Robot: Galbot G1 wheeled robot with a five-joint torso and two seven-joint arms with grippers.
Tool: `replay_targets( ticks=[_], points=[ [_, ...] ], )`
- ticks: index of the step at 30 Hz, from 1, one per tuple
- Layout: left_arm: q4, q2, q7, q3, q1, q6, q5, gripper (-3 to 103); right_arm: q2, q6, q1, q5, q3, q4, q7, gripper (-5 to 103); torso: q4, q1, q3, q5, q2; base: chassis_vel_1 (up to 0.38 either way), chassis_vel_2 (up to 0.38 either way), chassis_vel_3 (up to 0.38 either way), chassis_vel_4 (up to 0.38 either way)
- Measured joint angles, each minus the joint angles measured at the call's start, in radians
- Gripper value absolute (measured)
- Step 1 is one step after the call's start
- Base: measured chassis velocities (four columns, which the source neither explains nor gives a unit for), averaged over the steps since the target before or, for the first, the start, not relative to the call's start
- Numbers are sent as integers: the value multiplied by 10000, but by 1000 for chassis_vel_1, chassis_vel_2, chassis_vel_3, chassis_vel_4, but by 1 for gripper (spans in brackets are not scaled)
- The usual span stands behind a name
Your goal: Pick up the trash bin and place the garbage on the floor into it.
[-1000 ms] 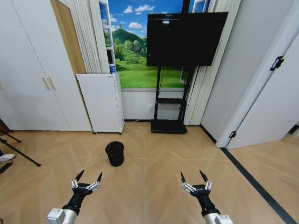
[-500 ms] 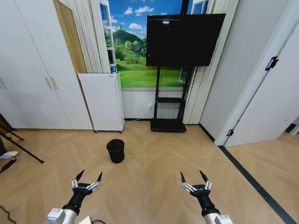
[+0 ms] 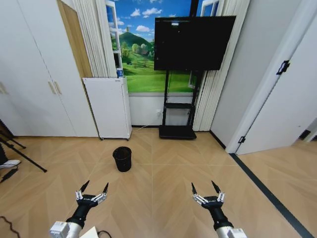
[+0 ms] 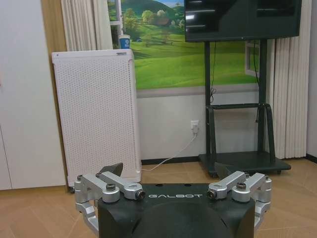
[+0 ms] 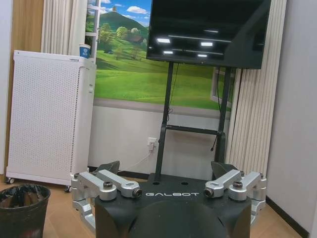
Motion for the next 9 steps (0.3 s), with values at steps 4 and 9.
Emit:
replay_targets(
  ticks=[4, 9],
  points=[
    [0, 0, 0, 0, 1, 0, 0, 100, 0, 0, -2, 0, 0, 0, 0, 100, 1, -2, -1, -1, 0, 0, 0, 0, 0],
    [0, 0, 0, 0, 1, 0, 0, 100, 0, 0, -1, 0, 0, 0, 0, 100, 0, -3, -1, -1, 1, 0, 0, 0, 0]
  ],
)
